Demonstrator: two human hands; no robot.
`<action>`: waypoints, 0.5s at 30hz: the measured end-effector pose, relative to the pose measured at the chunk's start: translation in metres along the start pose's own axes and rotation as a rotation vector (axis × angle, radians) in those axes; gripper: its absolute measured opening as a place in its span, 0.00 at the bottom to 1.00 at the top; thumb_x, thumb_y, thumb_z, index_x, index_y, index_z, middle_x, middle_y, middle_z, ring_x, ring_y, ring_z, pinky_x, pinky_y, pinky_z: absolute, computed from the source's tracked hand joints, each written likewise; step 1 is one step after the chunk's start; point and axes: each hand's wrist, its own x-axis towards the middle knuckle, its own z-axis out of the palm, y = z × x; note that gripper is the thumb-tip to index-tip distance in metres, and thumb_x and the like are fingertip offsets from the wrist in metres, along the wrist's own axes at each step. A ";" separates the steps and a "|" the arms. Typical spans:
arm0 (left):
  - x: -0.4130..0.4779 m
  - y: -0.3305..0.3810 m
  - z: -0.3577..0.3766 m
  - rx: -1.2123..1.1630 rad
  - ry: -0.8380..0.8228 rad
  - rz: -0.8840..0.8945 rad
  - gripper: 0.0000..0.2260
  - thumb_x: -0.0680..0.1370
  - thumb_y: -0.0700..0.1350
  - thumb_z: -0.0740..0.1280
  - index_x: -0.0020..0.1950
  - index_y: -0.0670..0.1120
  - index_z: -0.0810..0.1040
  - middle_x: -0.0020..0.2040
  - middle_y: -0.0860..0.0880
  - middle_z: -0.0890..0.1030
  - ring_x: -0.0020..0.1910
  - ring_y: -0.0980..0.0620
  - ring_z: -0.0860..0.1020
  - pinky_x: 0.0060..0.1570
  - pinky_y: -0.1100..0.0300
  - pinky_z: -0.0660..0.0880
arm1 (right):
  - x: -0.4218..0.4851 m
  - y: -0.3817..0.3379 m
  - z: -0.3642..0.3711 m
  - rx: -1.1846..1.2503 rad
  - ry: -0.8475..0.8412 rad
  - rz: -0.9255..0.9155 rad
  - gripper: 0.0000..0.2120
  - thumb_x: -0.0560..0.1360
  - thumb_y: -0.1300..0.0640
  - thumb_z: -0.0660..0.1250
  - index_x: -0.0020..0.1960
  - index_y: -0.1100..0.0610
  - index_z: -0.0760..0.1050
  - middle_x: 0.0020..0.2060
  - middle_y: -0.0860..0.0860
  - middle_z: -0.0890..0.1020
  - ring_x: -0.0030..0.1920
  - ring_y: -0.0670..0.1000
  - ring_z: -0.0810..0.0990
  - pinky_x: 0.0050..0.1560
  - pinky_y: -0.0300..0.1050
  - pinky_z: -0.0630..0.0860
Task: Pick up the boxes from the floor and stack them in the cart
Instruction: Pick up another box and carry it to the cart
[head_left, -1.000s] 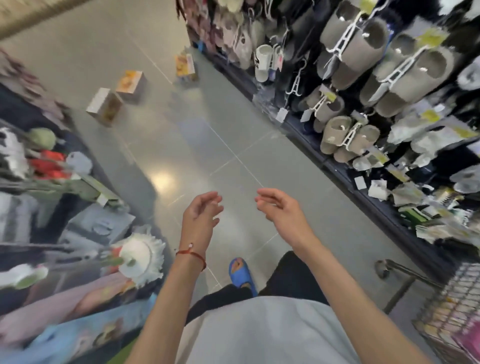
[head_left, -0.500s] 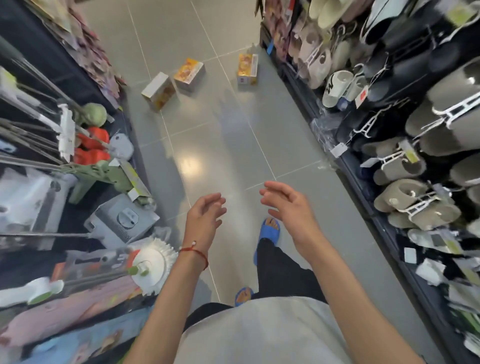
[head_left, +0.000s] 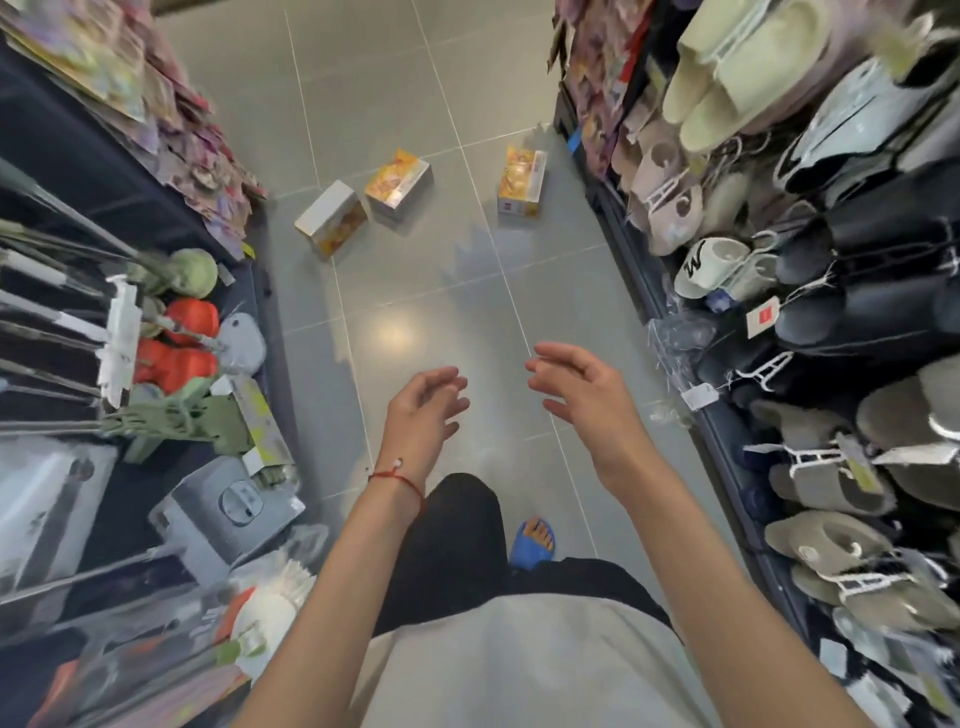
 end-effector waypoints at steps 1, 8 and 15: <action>0.016 0.009 0.003 -0.012 0.006 -0.005 0.09 0.83 0.39 0.61 0.59 0.49 0.78 0.56 0.51 0.83 0.53 0.51 0.82 0.51 0.59 0.77 | 0.016 -0.009 0.000 -0.002 0.001 0.009 0.09 0.81 0.57 0.68 0.59 0.47 0.80 0.57 0.48 0.85 0.57 0.48 0.84 0.62 0.47 0.77; 0.153 0.082 0.016 -0.078 0.004 -0.031 0.09 0.83 0.38 0.62 0.61 0.45 0.77 0.57 0.48 0.82 0.51 0.51 0.82 0.42 0.65 0.78 | 0.154 -0.073 0.014 -0.004 0.052 0.023 0.08 0.81 0.58 0.68 0.56 0.47 0.80 0.55 0.49 0.86 0.53 0.47 0.84 0.62 0.48 0.77; 0.284 0.184 0.016 0.026 -0.053 -0.077 0.10 0.83 0.41 0.62 0.63 0.46 0.76 0.58 0.49 0.81 0.53 0.52 0.82 0.60 0.52 0.74 | 0.274 -0.154 0.045 0.002 0.099 0.090 0.08 0.81 0.58 0.68 0.56 0.46 0.80 0.58 0.50 0.85 0.61 0.52 0.83 0.66 0.50 0.76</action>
